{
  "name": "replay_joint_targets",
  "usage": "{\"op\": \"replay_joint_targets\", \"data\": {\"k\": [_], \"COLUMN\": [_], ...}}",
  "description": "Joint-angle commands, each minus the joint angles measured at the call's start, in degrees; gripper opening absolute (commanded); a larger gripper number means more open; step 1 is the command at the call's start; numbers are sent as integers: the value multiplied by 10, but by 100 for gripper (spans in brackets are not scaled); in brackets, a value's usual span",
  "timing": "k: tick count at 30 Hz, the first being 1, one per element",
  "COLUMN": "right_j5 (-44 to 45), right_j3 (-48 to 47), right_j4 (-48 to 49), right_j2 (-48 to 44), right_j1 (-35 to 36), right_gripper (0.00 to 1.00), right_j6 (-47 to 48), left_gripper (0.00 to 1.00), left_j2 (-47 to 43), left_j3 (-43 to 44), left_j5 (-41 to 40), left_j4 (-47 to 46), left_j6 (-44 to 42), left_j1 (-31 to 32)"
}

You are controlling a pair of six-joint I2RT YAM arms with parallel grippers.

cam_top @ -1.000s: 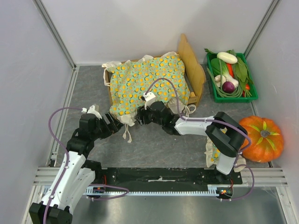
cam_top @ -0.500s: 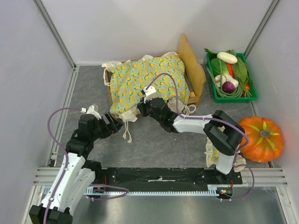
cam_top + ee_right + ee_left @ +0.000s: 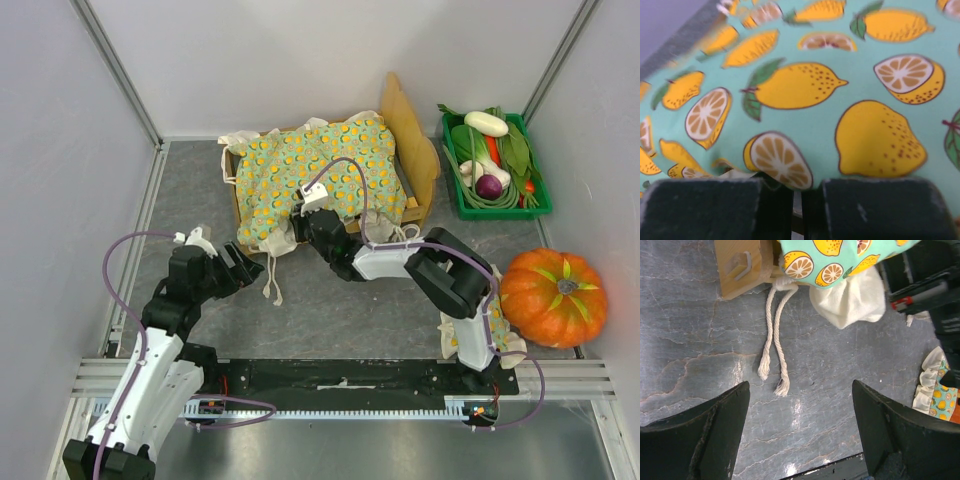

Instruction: Set up the pet bed

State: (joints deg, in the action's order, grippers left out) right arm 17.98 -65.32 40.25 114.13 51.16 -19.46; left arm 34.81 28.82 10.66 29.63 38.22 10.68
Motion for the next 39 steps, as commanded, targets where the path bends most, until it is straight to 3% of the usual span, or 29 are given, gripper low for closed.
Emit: {"op": "replay_joint_targets", "data": {"k": [1, 3, 13, 15, 22, 31, 39], "right_j5": [45, 43, -64, -77, -102, -159, -174], "right_j3": [-4, 5, 29, 32, 68, 130, 102], "right_j4": [-27, -42, -161, -182, -222, -202, -182], "right_j2": [34, 29, -77, -95, -135, -200, -204], "right_j1": [-3, -3, -4, -3, -3, 3, 40], "right_gripper": [14, 18, 63, 66, 70, 70, 72], "right_j6": [-20, -25, -22, -26, -41, -98, -131], "left_gripper": [88, 88, 88, 88, 88, 88, 88], "left_j2": [-5, -7, 3, 2, 0, -9, -23], "left_j3": [-9, -10, -7, -10, -10, -10, 18], "left_j5": [2, 2, -3, -3, -2, -12, -20], "left_j4": [-20, -21, -24, -26, -22, -18, -1], "left_j6": [19, 19, 16, 17, 17, 21, 28], "left_j1": [-3, -2, -3, -2, -2, -2, -2]}}
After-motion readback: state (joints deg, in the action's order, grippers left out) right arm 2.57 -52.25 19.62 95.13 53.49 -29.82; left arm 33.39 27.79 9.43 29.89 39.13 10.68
